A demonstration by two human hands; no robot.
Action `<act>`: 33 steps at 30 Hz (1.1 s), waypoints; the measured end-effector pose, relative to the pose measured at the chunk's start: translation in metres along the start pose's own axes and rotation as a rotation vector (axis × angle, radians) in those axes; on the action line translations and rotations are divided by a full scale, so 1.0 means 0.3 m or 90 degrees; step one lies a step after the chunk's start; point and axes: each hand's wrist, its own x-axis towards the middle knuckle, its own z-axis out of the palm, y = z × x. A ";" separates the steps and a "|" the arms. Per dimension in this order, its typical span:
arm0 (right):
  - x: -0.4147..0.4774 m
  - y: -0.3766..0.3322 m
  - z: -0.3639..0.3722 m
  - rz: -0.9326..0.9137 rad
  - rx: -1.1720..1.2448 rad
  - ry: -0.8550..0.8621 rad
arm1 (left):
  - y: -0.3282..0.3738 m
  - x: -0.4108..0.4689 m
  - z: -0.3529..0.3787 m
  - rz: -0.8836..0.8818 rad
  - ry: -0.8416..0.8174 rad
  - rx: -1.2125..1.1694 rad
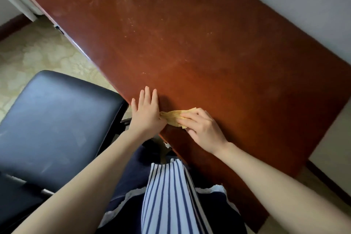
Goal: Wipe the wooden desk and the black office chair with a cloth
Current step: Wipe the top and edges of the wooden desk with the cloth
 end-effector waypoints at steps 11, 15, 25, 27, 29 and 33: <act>-0.368 0.211 -0.214 0.268 -0.127 0.151 | 0.306 0.132 0.063 0.189 -0.071 0.177; -0.363 0.320 -0.287 0.389 -0.159 0.243 | 0.343 0.153 0.056 0.201 -0.061 0.218; -0.080 0.573 -0.398 0.752 -0.140 0.366 | 0.342 0.162 0.068 0.137 -0.039 0.275; 0.000 0.582 -0.385 0.771 -0.149 0.350 | 0.337 0.165 0.069 0.127 -0.043 0.258; 0.070 0.576 -0.365 0.757 -0.139 0.324 | 0.338 0.167 0.072 0.124 -0.043 0.253; 0.204 0.534 -0.299 0.649 -0.158 0.217 | 0.340 0.178 0.070 0.123 -0.036 0.253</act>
